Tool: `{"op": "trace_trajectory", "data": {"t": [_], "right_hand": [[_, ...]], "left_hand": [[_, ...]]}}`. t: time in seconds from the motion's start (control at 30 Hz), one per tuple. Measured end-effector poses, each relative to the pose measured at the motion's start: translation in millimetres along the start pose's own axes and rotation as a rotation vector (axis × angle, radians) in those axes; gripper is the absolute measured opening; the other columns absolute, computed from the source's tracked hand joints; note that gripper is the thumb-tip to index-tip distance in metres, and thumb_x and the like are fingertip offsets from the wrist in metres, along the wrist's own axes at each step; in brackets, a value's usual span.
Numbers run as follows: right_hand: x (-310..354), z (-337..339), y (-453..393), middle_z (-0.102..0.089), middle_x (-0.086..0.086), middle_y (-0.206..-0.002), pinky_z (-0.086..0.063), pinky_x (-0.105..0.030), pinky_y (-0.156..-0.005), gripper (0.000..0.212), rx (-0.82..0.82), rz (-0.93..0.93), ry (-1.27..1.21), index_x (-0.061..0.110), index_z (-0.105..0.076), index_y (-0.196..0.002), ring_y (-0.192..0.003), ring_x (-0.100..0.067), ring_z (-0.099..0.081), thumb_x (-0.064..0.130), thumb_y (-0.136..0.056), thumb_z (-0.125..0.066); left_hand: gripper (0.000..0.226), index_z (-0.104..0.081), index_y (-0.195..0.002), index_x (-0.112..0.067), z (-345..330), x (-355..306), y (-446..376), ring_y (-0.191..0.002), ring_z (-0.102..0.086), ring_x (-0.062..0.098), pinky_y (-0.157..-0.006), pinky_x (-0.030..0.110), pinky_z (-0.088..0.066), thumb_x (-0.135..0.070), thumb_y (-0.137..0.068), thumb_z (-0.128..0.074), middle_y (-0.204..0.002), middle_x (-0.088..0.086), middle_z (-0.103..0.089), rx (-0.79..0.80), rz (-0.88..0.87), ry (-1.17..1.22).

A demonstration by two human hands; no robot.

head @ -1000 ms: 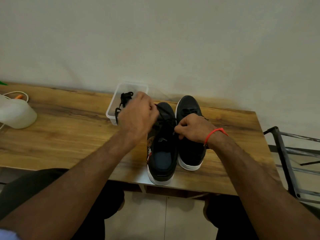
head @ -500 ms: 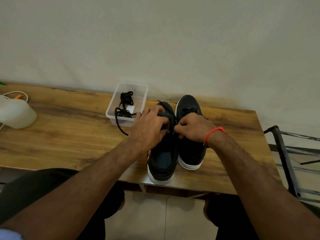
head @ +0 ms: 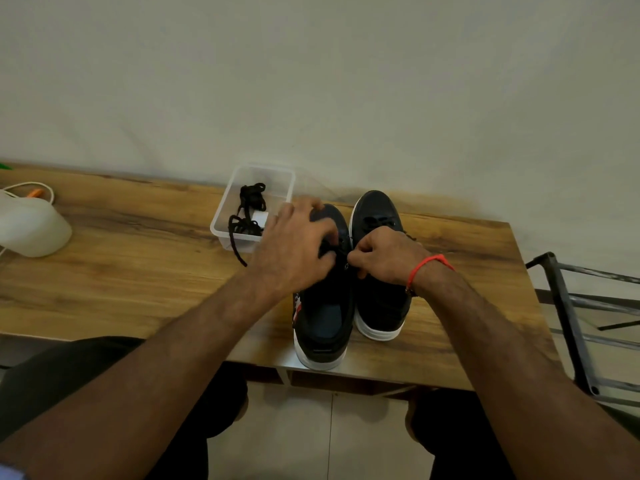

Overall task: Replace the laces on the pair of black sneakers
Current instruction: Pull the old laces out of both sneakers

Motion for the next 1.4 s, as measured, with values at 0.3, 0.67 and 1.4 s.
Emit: {"op": "trace_trajectory", "data": {"t": [0.3,0.67,1.4], "right_hand": [[0.0,1.5,1.7,-0.073,0.007,-0.072,-0.047,-0.05,-0.092,0.031,-0.003,0.015,0.006,0.023,-0.072,-0.069,-0.06,-0.007,-0.052,0.038,-0.094,-0.061],[-1.1,-0.5,-1.4,-0.074,0.006,-0.076,-0.046,-0.054,-0.099,0.03,0.001,0.015,0.021,0.023,-0.073,-0.072,-0.074,-0.011,-0.062,0.04,-0.094,-0.061],[6.4,-48.7,-12.9,-0.052,0.006,-0.121,-0.03,-0.043,-0.09,0.018,-0.417,0.356,0.32,0.03,-0.062,-0.106,-0.114,-0.022,-0.042,0.043,-0.094,-0.055]], "left_hand": [[0.021,-0.076,-0.102,-0.034,8.0,6.1,-3.1,-0.123,-0.047,0.022,-0.096,0.045,-0.046,-0.049,-0.091,-0.068,-0.138,-0.008,-0.048,-0.091,0.1,-0.035],[0.041,-0.057,-0.122,-0.029,13.0,15.5,-5.6,-0.104,-0.053,0.014,-0.08,0.034,-0.05,-0.051,-0.09,-0.068,-0.127,0.0,-0.049,0.023,0.229,0.092],[0.027,-0.06,-0.12,-0.022,7.2,18.8,-2.3,-0.077,-0.075,0.022,-0.053,0.029,-0.061,-0.01,-0.097,-0.065,-0.117,0.012,-0.066,0.263,0.439,0.603]]}}
Point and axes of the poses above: each hand's wrist, its own y-axis away from the middle knuckle, its own z-axis out of the back of the hand, x = y × z, the point moved 1 cm from there along -y, towards the middle knuckle
